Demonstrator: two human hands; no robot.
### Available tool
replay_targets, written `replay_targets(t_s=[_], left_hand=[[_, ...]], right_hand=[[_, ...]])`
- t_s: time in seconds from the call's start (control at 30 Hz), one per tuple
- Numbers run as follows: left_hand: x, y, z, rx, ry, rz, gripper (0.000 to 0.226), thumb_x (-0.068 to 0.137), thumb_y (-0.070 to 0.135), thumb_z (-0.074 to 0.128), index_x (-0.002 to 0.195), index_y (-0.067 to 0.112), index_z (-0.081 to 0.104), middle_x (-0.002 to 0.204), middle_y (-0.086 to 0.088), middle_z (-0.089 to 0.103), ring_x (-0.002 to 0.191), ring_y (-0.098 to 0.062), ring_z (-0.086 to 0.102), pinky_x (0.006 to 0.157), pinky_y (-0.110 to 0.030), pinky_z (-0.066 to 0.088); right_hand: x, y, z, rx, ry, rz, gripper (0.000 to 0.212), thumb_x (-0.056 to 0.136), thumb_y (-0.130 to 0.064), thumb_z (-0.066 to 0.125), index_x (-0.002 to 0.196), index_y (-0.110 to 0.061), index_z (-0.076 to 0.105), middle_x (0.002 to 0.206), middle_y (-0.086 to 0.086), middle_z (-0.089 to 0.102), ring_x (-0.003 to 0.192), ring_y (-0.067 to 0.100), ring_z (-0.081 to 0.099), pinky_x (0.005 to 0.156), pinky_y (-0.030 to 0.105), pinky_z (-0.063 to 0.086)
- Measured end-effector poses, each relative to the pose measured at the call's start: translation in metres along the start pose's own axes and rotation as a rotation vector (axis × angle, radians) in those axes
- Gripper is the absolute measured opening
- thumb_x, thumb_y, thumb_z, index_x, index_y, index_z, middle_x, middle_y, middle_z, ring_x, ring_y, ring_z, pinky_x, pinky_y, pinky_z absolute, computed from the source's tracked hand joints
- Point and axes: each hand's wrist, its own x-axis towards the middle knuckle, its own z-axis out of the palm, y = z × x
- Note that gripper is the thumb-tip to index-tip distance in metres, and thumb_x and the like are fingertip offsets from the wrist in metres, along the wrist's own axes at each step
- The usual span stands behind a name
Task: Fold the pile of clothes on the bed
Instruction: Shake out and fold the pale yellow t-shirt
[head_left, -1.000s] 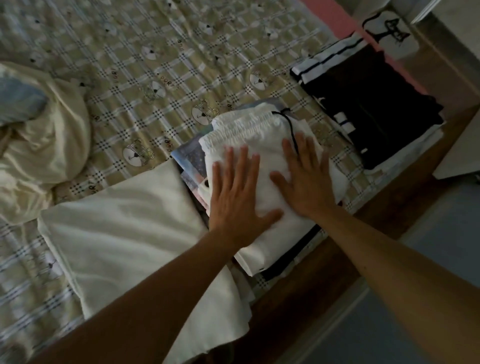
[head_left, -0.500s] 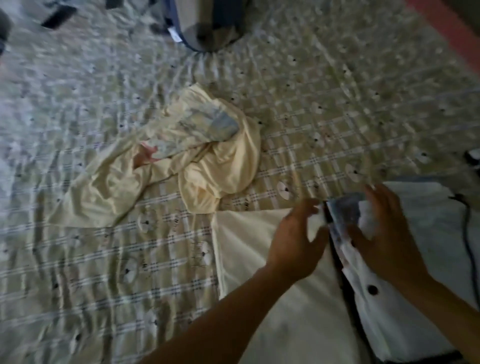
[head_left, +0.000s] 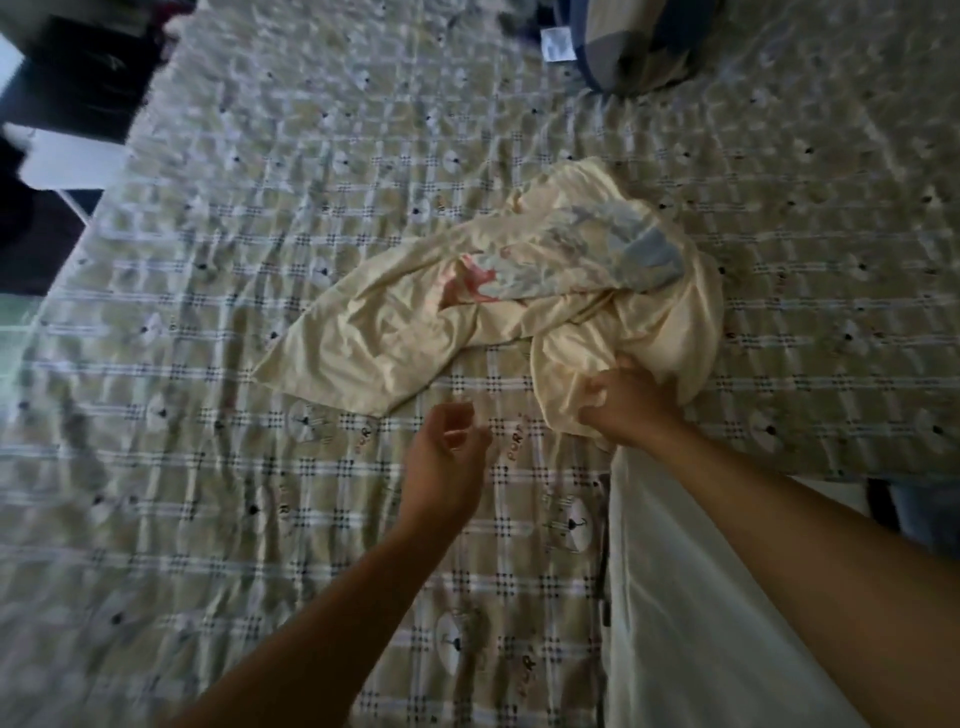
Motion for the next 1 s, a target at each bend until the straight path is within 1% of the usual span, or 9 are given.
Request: replay_targets(t_s=[0.13, 0.23, 0.37, 0.47, 0.67, 0.77, 0.87, 0.93, 1.0], left_hand=[[-0.005, -0.012, -0.04, -0.024, -0.061, -0.062, 0.009, 0.095, 0.031, 0.062, 0.102, 0.025, 0.06, 0.1, 0.004, 0.067, 0.094, -0.013, 0.065, 0.072, -0.029, 0.053], [-0.011, -0.013, -0.059, -0.266, -0.246, -0.197, 0.04, 0.085, 0.049, 0.067, 0.116, 0.026, 0.057, 0.117, -0.004, 0.067, 0.105, -0.02, 0.067, 0.083, -0.041, 0.059], [-0.029, 0.001, -0.077, -0.596, -0.474, -0.244, 0.075, 0.076, 0.063, 0.07, 0.138, 0.028, 0.048, 0.133, -0.002, 0.063, 0.121, -0.025, 0.062, 0.095, -0.051, 0.054], [-0.044, 0.018, -0.09, -0.701, -0.348, -0.179, 0.056, 0.084, 0.038, 0.069, 0.131, 0.011, 0.056, 0.126, -0.028, 0.061, 0.107, -0.043, 0.063, 0.088, -0.058, 0.051], [-0.083, 0.069, -0.131, -0.572, -0.14, -0.041, 0.017, 0.094, 0.008, 0.058, 0.109, 0.011, 0.066, 0.083, -0.009, 0.074, 0.065, -0.018, 0.07, 0.046, -0.026, 0.05], [-0.111, 0.117, -0.158, -0.604, -0.091, 0.061, 0.02, 0.094, 0.002, 0.056, 0.094, 0.019, 0.068, 0.077, -0.003, 0.075, 0.065, -0.018, 0.072, 0.049, -0.029, 0.056], [-0.146, 0.17, -0.187, -0.665, -0.097, 0.11, 0.03, 0.097, 0.002, 0.054, 0.086, 0.026, 0.068, 0.073, -0.002, 0.075, 0.066, -0.016, 0.073, 0.052, -0.03, 0.058], [-0.175, 0.207, -0.201, -0.642, -0.144, 0.158, 0.028, 0.097, 0.004, 0.054, 0.09, 0.024, 0.072, 0.084, -0.008, 0.076, 0.078, -0.024, 0.075, 0.065, -0.039, 0.062], [-0.198, 0.241, -0.221, -0.62, -0.162, 0.207, 0.015, 0.097, 0.008, 0.054, 0.102, 0.009, 0.067, 0.089, -0.011, 0.075, 0.081, -0.024, 0.075, 0.066, -0.038, 0.061]], right_hand=[[-0.002, -0.026, -0.018, 0.301, 0.128, 0.015, 0.027, 0.078, -0.033, 0.078, 0.099, -0.018, 0.073, 0.113, 0.007, 0.071, 0.105, 0.025, 0.065, 0.089, 0.037, 0.052], [-0.03, -0.064, -0.046, 0.641, 0.004, -0.137, 0.008, 0.081, -0.014, 0.075, 0.078, -0.021, 0.076, 0.091, -0.002, 0.075, 0.091, 0.012, 0.069, 0.074, 0.029, 0.053], [-0.1, -0.124, -0.06, 0.939, -0.333, -0.403, 0.013, 0.089, 0.001, 0.062, 0.095, -0.008, 0.071, 0.091, 0.001, 0.072, 0.087, 0.009, 0.068, 0.076, 0.02, 0.053], [-0.142, -0.148, -0.049, 1.011, -0.441, -0.469, 0.026, 0.089, 0.005, 0.057, 0.11, -0.011, 0.055, 0.096, 0.003, 0.067, 0.086, 0.015, 0.065, 0.073, 0.029, 0.053], [-0.219, -0.172, -0.032, 0.814, 0.129, -0.632, 0.074, 0.077, -0.004, 0.073, 0.141, -0.021, 0.039, 0.139, -0.005, 0.047, 0.128, 0.014, 0.05, 0.097, 0.03, 0.052], [-0.24, -0.175, -0.036, 0.595, 0.446, -0.627, 0.084, 0.076, -0.03, 0.076, 0.146, -0.014, 0.033, 0.143, 0.001, 0.035, 0.132, 0.016, 0.042, 0.103, 0.023, 0.043], [-0.251, -0.186, -0.062, 0.537, 0.414, -0.467, 0.105, 0.069, -0.048, 0.079, 0.152, -0.018, 0.022, 0.145, 0.001, 0.033, 0.134, 0.016, 0.041, 0.103, 0.031, 0.045], [-0.261, -0.202, -0.092, 0.636, 0.348, -0.362, 0.081, 0.071, -0.05, 0.08, 0.138, -0.024, 0.042, 0.128, -0.001, 0.053, 0.116, 0.008, 0.056, 0.088, 0.029, 0.055], [-0.271, -0.221, -0.133, 0.761, 0.318, -0.258, 0.026, 0.085, -0.035, 0.073, 0.104, -0.023, 0.06, 0.092, -0.005, 0.066, 0.08, 0.001, 0.065, 0.059, 0.015, 0.052]])
